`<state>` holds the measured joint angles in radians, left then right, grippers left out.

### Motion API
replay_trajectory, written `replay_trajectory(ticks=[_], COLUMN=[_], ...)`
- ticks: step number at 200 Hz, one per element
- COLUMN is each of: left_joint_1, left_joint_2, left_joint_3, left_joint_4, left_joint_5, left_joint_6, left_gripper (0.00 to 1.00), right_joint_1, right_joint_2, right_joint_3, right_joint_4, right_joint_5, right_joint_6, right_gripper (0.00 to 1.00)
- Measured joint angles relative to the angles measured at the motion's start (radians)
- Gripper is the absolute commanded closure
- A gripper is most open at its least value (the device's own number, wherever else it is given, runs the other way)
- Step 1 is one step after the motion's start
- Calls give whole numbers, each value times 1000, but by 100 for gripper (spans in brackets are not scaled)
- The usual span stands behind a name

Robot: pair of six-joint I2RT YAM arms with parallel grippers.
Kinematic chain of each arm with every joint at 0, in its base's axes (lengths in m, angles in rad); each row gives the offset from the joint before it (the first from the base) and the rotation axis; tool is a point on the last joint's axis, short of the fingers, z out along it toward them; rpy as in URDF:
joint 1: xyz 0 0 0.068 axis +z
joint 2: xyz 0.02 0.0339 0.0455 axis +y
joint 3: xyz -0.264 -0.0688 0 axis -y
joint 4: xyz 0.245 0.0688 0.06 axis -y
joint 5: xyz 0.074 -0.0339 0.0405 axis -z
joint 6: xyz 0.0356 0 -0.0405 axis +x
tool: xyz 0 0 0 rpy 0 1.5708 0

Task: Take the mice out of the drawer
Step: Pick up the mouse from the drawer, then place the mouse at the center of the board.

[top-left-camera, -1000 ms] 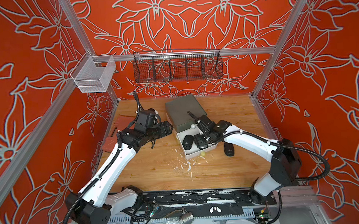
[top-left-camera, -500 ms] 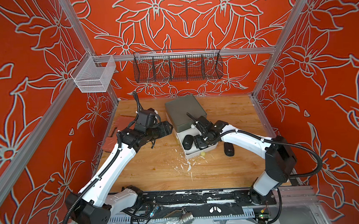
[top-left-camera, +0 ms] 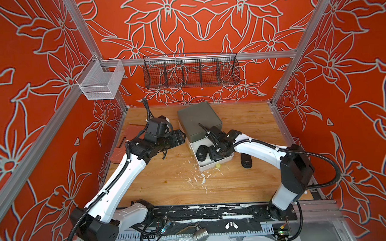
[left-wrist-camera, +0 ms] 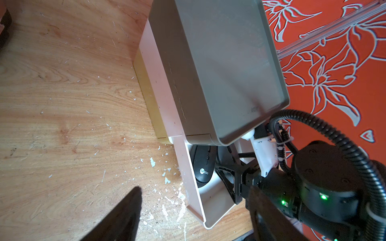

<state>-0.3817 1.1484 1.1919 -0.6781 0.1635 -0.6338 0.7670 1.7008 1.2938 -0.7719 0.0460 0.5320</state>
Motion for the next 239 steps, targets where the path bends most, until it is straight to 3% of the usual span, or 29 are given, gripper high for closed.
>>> replay_trajectory(ticks=[49, 146, 239], left_joint_1=[0, 0, -28], left_joint_2=[0, 0, 3], left_joint_3=[1, 26, 53], left_joint_4=[6, 6, -17], left_joint_5=[3, 22, 50], left_joint_6=[-3, -2, 6], left_gripper=[22, 22, 22], right_joint_1=[2, 0, -89], right_joint_2=[-19, -189, -397], right_joint_3=[0, 1, -98], right_joint_4=[11, 18, -57], right_joint_5=[-2, -11, -33], right_joint_6=[28, 70, 49], right_gripper=[41, 42, 41])
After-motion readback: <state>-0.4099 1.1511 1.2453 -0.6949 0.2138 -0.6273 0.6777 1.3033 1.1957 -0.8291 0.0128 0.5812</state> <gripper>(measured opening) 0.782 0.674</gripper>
